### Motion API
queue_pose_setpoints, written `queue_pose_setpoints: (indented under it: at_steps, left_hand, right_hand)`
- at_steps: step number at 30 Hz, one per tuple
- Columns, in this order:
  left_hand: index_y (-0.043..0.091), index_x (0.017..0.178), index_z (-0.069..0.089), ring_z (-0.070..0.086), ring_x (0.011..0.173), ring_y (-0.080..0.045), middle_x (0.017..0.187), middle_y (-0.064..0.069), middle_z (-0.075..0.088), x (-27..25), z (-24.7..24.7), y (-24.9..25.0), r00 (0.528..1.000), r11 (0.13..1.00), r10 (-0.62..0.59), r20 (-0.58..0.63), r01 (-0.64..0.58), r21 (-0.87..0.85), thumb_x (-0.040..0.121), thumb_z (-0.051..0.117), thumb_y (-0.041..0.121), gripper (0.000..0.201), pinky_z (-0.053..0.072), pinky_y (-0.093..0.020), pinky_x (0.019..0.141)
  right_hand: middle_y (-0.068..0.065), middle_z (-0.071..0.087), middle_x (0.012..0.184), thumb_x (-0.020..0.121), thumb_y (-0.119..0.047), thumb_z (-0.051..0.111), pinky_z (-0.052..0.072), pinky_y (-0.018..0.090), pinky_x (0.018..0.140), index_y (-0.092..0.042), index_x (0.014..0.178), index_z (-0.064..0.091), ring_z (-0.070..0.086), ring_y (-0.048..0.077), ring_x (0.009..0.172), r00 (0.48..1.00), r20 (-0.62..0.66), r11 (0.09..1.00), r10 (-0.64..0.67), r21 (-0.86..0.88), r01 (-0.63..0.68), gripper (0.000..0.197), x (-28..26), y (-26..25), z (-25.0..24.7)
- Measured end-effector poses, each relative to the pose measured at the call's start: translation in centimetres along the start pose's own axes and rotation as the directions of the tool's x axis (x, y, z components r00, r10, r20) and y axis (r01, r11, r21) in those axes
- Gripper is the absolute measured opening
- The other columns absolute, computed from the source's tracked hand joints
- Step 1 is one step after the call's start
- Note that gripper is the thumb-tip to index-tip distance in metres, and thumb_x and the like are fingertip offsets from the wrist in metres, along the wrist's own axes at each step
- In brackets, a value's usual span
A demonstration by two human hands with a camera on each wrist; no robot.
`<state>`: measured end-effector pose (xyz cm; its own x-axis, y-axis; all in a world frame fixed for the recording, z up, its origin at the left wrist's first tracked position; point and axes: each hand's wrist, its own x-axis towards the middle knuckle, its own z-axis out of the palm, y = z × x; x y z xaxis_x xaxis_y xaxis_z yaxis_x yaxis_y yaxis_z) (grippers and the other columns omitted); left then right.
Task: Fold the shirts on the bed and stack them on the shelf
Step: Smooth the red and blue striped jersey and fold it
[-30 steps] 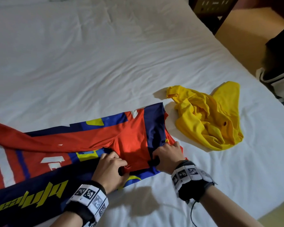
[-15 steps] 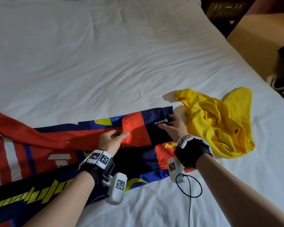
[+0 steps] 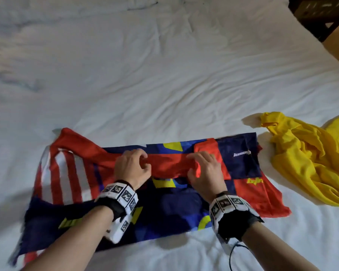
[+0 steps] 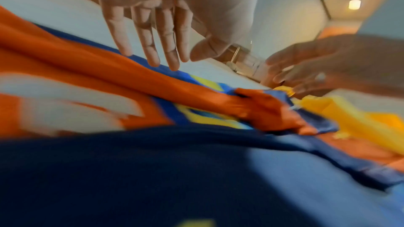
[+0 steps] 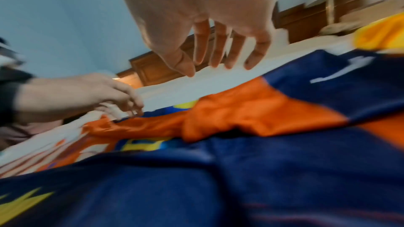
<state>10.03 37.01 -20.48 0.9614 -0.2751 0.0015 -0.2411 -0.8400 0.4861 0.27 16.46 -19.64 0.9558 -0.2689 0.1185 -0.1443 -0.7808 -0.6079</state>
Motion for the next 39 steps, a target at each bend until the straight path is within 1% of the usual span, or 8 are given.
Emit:
queue_pose_setpoints:
  at_steps: [5, 12, 17, 22, 27, 31, 34, 39]
  left_hand:
    - [0.029, 0.108, 0.053, 0.053, 0.113, -0.018, 0.114, 0.008, 0.056, 3.9, -6.8, -9.5, 0.955, 0.851, -0.067, 0.287, -0.095, 0.516, 0.071, 0.063, 0.018, 0.04, 0.032, -0.041, 0.095]
    - [0.023, 0.129, 0.042, 0.024, 0.142, -0.021, 0.134, 0.004, 0.045, 6.0, -10.0, -14.4, 0.898, 0.567, 0.009, 0.44, -0.367, 0.738, 0.082, 0.062, 0.014, 0.052, 0.002, -0.073, 0.107]
    - [0.021, 0.123, 0.046, 0.051, 0.112, -0.024, 0.104, 0.002, 0.064, 3.4, -12.2, -16.4, 0.976, 0.647, 0.021, 0.216, -0.178, 0.742, 0.08, 0.058, 0.01, 0.046, 0.019, -0.065, 0.107]
    - [0.015, 0.088, 0.066, 0.055, 0.084, -0.031, 0.075, -0.005, 0.064, -5.1, -13.0, -20.3, 0.999, 0.752, 0.051, 0.013, -0.047, 0.657, 0.054, 0.077, -0.002, 0.039, 0.029, -0.046, 0.077]
    - [0.015, 0.091, 0.068, 0.052, 0.085, -0.032, 0.089, -0.007, 0.062, -8.9, -12.1, -23.4, 1.0, 0.79, -0.031, -0.006, 0.028, 0.612, 0.046, 0.092, 0.015, 0.051, 0.028, -0.045, 0.074]
    - [0.019, 0.09, 0.072, 0.054, 0.083, -0.03, 0.094, -0.002, 0.065, -9.3, -11.8, -24.4, 0.988, 0.818, 0.139, -0.064, -0.078, 0.57, 0.062, 0.08, 0.004, 0.033, 0.03, -0.042, 0.071]
    - [0.017, 0.081, 0.077, 0.057, 0.078, -0.032, 0.087, -0.002, 0.072, -9.4, -11.8, -25.6, 0.985, 0.853, 0.141, -0.103, -0.068, 0.517, 0.068, 0.065, -0.001, 0.025, 0.036, -0.043, 0.069]
    - [0.017, 0.107, 0.073, 0.056, 0.103, -0.033, 0.114, -0.004, 0.067, -10.6, -10.5, -23.0, 0.991, 0.88, 0.114, -0.066, -0.07, 0.471, 0.06, 0.078, 0.006, 0.049, 0.035, -0.047, 0.082]
  right_hand:
    - [-0.003, 0.062, 0.101, 0.064, -0.018, 0.061, 0.047, 0.041, 0.068, -0.025, 0.102, 0.065, 0.058, 0.03, 0.092, 0.959, 0.255, 0.991, -0.122, -0.023, 0.132, 0.038, -0.4, -7.9, 9.0]
    - [0.005, 0.056, 0.118, 0.067, -0.015, 0.065, 0.04, 0.047, 0.081, -0.019, 0.128, 0.055, 0.05, 0.033, 0.107, 0.939, 0.344, 0.964, 0.008, -0.252, 0.084, 0.062, 1.1, -10.8, 13.1]
    - [0.001, 0.065, 0.094, 0.062, -0.015, 0.068, 0.033, 0.045, 0.075, -0.02, 0.102, 0.068, 0.057, 0.032, 0.093, 0.958, 0.285, 0.939, -0.042, -0.317, 0.136, 0.04, 1.0, -10.1, 13.2]
    - [-0.006, 0.061, 0.086, 0.062, -0.028, 0.062, 0.039, 0.049, 0.078, -0.027, 0.082, 0.068, 0.054, 0.027, 0.087, 0.972, 0.179, 0.915, -0.153, -0.346, 0.207, 0.021, -1.2, -8.9, 12.5]
    - [-0.004, 0.06, 0.092, 0.062, -0.023, 0.064, 0.038, 0.052, 0.085, -0.029, 0.088, 0.067, 0.054, 0.027, 0.091, 0.977, 0.197, 0.913, -0.077, -0.381, 0.149, 0.027, -1.9, -7.9, 12.5]
    - [-0.003, 0.061, 0.084, 0.065, -0.023, 0.046, 0.044, 0.046, 0.077, -0.025, 0.079, 0.068, 0.057, 0.03, 0.081, 0.982, 0.156, 0.941, -0.108, -0.303, 0.151, 0.026, -1.8, -7.7, 11.6]
    - [-0.002, 0.058, 0.077, 0.064, -0.014, 0.05, 0.047, 0.039, 0.063, -0.02, 0.071, 0.065, 0.056, 0.03, 0.074, 0.992, 0.102, 0.976, -0.074, -0.199, 0.093, 0.018, -1.6, -7.7, 10.4]
    - [0.0, 0.059, 0.091, 0.055, -0.015, 0.054, 0.042, 0.046, 0.08, -0.022, 0.087, 0.068, 0.055, 0.031, 0.087, 0.983, 0.167, 0.938, -0.072, -0.325, 0.123, 0.036, -3.4, -6.2, 9.8]
